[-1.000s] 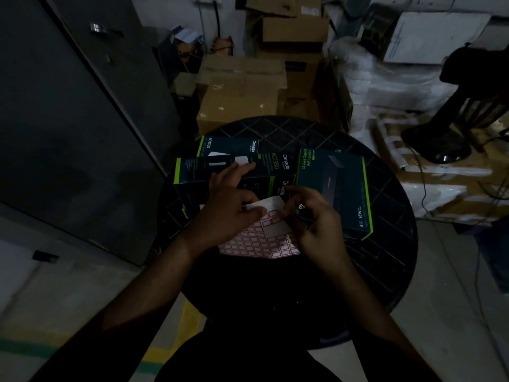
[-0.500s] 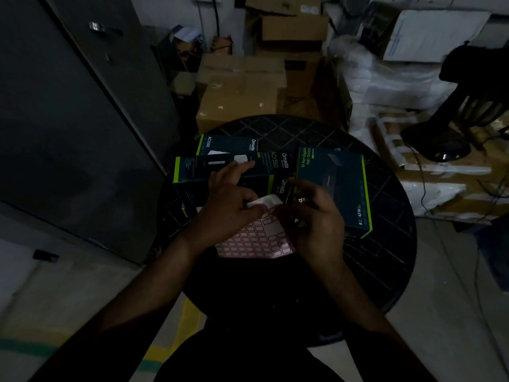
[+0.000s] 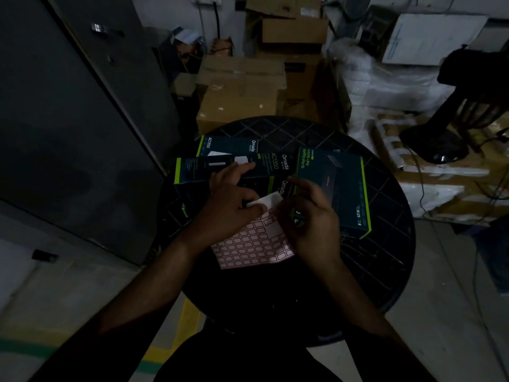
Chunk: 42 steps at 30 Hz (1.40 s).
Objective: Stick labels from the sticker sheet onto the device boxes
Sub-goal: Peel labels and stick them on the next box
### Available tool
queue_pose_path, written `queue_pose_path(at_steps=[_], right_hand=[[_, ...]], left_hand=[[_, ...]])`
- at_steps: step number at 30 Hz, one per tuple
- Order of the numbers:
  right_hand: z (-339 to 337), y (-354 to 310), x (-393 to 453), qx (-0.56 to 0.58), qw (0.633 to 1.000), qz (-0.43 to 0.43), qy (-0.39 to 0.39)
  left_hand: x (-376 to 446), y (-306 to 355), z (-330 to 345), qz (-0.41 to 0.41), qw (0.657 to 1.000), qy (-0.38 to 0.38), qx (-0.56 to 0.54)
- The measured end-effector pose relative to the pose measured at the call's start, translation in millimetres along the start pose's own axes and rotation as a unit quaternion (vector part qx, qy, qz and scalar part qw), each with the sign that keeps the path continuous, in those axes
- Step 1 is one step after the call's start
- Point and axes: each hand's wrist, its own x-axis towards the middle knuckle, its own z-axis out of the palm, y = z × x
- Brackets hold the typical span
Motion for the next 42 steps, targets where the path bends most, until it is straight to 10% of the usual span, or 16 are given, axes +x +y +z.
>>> queue_pose_path(at_steps=[21, 31, 42], right_hand=[[6.6, 38.0, -12.6, 0.3, 0.923, 0.216, -0.105], [68.8, 125.6, -97.9, 0.089, 0.874, 0.467, -0.104], [33.7, 52.6, -27.4, 0.188, 0.937, 0.293, -0.023]], left_hand=[[-1.5, 1.5, 5.0, 0.021, 0.999, 0.037, 0.027], [-10.8, -7.2, 10.1, 0.056, 0.987, 0.083, 0.129], [-4.6, -23.5, 0.0, 0.06, 0.976, 0.16, 0.133]])
